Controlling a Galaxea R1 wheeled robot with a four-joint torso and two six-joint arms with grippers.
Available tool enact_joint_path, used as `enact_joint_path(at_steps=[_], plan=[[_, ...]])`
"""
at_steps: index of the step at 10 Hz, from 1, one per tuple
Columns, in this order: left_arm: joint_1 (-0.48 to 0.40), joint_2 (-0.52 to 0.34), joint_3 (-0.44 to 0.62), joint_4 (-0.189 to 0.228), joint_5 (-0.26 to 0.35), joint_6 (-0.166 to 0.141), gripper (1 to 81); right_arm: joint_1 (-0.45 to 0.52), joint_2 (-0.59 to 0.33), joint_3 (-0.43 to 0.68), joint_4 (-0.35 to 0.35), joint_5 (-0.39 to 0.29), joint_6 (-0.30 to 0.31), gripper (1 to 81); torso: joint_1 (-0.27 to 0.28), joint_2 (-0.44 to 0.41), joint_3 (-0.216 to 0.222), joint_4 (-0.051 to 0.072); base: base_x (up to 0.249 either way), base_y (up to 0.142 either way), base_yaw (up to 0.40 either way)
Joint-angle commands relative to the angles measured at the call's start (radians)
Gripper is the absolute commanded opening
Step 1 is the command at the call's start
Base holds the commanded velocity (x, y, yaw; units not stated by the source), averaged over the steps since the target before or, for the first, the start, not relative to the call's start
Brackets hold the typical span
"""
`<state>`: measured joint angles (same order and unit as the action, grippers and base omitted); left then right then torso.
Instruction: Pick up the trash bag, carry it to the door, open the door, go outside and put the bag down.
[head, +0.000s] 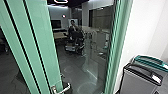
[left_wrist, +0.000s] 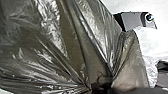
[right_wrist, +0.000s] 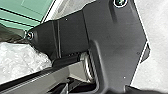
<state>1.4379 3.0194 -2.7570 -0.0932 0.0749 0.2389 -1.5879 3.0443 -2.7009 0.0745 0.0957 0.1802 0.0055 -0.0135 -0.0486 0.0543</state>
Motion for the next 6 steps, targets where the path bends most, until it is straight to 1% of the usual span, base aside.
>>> enact_joint_path(at_steps=[1,6], plan=[[-0.050,-0.008,-0.001,0.001,0.057,0.011,1.0,0.033,0.006,0.006,-0.012,-0.059,-0.004,81.1,0.000,0.000,0.000,0.000,0.000,0.000,0.107],[-0.026,-0.028,0.019,0.001,-0.003,0.013,1.0,0.027,0.006,0.012,-0.025,-0.057,-0.005,81.1,-0.001,0.000,0.000,0.000,0.000,0.000,0.175]])
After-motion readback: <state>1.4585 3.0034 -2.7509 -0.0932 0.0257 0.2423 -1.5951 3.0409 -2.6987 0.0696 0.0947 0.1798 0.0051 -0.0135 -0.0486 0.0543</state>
